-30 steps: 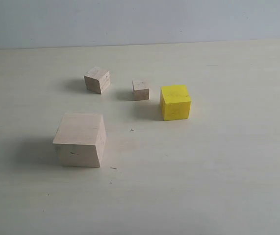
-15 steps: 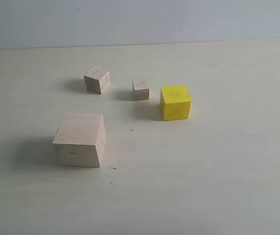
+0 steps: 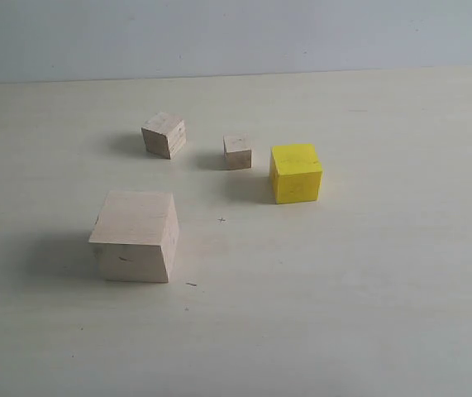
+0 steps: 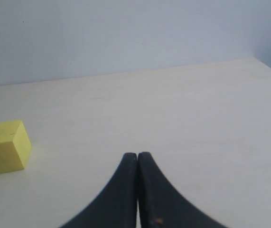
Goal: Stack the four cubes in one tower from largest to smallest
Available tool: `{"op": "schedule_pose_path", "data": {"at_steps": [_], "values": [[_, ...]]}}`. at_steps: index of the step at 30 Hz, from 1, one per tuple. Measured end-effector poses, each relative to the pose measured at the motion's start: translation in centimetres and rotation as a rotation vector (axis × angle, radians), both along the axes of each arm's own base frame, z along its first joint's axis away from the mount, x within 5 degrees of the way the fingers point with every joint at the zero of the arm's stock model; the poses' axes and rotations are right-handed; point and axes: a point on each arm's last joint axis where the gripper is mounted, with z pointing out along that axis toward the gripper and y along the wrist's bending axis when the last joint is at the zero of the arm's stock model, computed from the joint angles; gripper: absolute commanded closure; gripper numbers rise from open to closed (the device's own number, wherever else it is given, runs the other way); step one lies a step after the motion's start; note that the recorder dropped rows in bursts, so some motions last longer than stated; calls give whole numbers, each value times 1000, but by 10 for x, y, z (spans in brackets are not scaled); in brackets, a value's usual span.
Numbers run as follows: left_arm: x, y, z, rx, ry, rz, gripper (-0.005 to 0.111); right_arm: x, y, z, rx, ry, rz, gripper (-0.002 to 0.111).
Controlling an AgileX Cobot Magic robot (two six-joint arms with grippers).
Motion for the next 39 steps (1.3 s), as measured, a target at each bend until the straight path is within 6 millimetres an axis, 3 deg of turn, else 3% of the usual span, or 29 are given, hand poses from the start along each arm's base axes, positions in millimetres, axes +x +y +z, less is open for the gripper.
{"op": "schedule_pose_path", "data": {"at_steps": [5, 11, 24, 27, 29, 31, 32, 33, 34, 36, 38, 39], "values": [[0, 0, 0, 0, -5, 1, 107, 2, 2, 17, -4, -192, 24, 108], [3, 2, 18, -2, -207, 24, 107, -3, 7, 52, -11, -580, 73, 108], [3, 4, 30, 5, -340, 40, 107, -13, 9, 70, -15, -806, 102, 108], [3, 4, 36, -103, -405, 57, 107, -19, 10, 81, 21, -925, 125, 108], [0, 4, 49, -159, -422, 52, 107, -25, 10, 103, 43, -925, 121, 108], [-7, 1, 82, -185, -494, 17, 107, -32, 9, 134, 44, -898, 119, 108], [-10, 0, 108, -196, -530, -15, 107, -35, 9, 157, 48, -902, 145, 108], [-10, -1, 118, -200, -530, -32, 107, -31, 10, 166, 55, -888, 164, 108], [-5, -3, 141, -213, -495, -72, 107, -23, 13, 181, 59, -851, 205, 108], [13, -9, 165, -177, -366, -138, 107, 1, 19, 192, 66, -714, 269, 108], [38, -20, 178, -91, -159, -236, 107, 32, 27, 189, 119, -505, 300, 108], [54, -29, 177, -53, -29, -301, 107, 51, 31, 178, 124, -362, 293, 108]]}}
